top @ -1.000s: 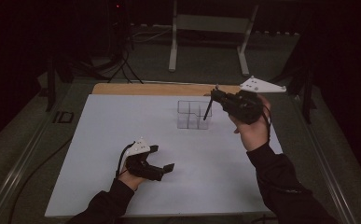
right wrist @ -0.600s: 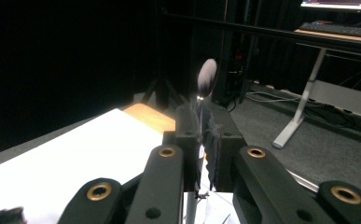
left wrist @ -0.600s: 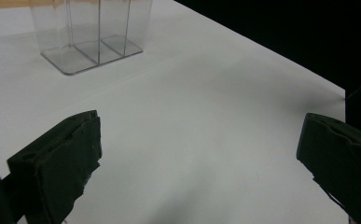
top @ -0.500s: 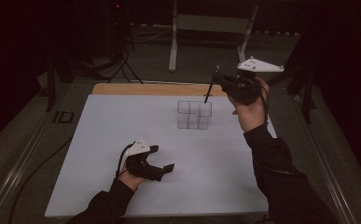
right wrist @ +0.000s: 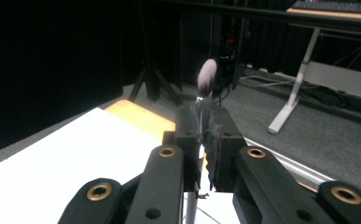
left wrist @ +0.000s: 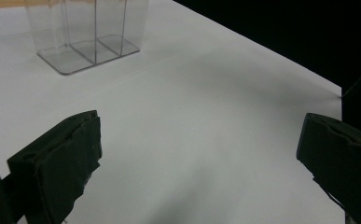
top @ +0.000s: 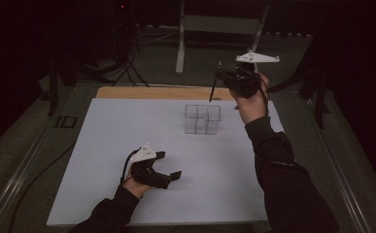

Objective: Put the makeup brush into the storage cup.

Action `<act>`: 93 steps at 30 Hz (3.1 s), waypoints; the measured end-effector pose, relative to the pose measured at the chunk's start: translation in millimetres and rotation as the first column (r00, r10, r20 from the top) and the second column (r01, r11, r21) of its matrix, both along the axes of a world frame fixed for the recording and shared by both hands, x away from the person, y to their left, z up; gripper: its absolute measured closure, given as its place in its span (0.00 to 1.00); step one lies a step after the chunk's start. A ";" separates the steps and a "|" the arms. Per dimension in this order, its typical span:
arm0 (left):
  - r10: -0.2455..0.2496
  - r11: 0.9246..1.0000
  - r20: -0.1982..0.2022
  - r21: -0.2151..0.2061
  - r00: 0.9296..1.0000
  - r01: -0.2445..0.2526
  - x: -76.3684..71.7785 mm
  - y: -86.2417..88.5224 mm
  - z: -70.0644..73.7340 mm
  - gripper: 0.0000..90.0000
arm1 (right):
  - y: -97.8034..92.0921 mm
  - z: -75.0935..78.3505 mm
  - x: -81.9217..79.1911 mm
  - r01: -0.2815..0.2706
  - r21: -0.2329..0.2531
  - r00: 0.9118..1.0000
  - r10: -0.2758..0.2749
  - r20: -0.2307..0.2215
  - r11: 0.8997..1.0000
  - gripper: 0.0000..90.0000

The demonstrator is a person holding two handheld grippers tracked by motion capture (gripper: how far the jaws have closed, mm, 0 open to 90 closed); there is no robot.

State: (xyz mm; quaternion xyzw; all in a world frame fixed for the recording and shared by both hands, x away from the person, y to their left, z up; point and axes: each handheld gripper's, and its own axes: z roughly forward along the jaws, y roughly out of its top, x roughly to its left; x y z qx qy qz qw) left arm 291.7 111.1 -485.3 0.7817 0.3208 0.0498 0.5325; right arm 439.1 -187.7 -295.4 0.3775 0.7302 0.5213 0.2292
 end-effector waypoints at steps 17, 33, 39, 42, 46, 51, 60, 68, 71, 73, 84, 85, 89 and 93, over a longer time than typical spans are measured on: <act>0.000 1.000 -0.008 -0.001 1.000 0.000 0.3 1.3 -0.8 0.02 | 13.5 -53.8 22.6 -0.003 -0.037 0.996 0.000 -0.085 0.999 0.94; 0.003 1.000 -0.010 0.007 1.000 -0.003 0.6 1.9 -1.1 0.02 | 17.1 -78.7 28.2 -0.003 -0.065 0.988 -0.007 -0.151 0.998 0.94; 0.007 1.000 -0.013 0.002 1.000 -0.007 0.8 2.5 -1.0 0.02 | 16.3 -88.0 29.3 -0.008 -0.067 0.984 -0.004 -0.179 0.998 0.94; 0.007 1.000 -0.013 0.002 1.000 -0.007 0.8 2.5 -1.1 0.02 | 17.5 -93.0 29.3 -0.014 -0.076 0.981 -0.001 -0.192 0.997 0.94; 0.005 1.000 -0.012 0.000 1.000 -0.005 0.7 2.4 -1.1 0.02 | 18.6 -98.9 29.6 -0.016 -0.081 0.978 -0.001 -0.206 0.997 0.94; 0.011 1.000 -0.011 -0.005 1.000 -0.011 1.0 3.0 -1.2 0.02 | 20.8 -105.6 29.2 -0.038 -0.091 0.977 0.018 -0.213 0.995 0.94; 0.010 1.000 -0.014 -0.008 1.000 -0.011 1.4 3.6 -1.7 0.02 | 23.1 -116.6 30.2 -0.026 -0.100 0.971 0.001 -0.241 0.995 0.93; 0.013 1.000 -0.011 0.003 1.000 -0.013 1.2 2.8 -1.8 0.01 | 26.9 -118.1 29.7 -0.012 -0.150 0.966 -0.028 -0.258 0.989 0.80; 0.011 1.000 -0.011 0.003 1.000 -0.011 1.0 2.5 -1.9 0.01 | 29.9 -118.7 27.2 -0.013 -0.175 0.967 -0.032 -0.253 0.984 0.66; 0.012 1.000 -0.008 0.003 1.000 -0.012 1.0 2.3 -1.8 0.01 | 31.7 -118.0 24.3 -0.014 -0.190 0.971 -0.032 -0.237 0.982 0.58; -0.001 1.000 -0.015 0.011 1.000 0.001 0.6 1.6 -1.3 0.01 | 24.4 -110.2 14.0 -0.075 -0.104 0.956 0.042 -0.291 0.992 0.16; -0.003 1.000 -0.013 0.013 1.000 0.004 0.6 1.5 -1.1 0.01 | 22.9 -109.6 12.7 -0.076 -0.102 0.957 0.044 -0.287 0.992 0.15; -0.004 1.000 -0.015 0.017 1.000 0.004 0.9 1.2 -1.7 0.01 | 17.5 -108.2 7.5 -0.081 -0.088 0.960 0.053 -0.274 0.993 0.17; -0.006 1.000 -0.023 0.018 1.000 0.007 1.2 0.1 -2.7 0.01 | 10.1 -110.1 1.8 -0.086 -0.064 0.964 0.067 -0.256 0.994 0.16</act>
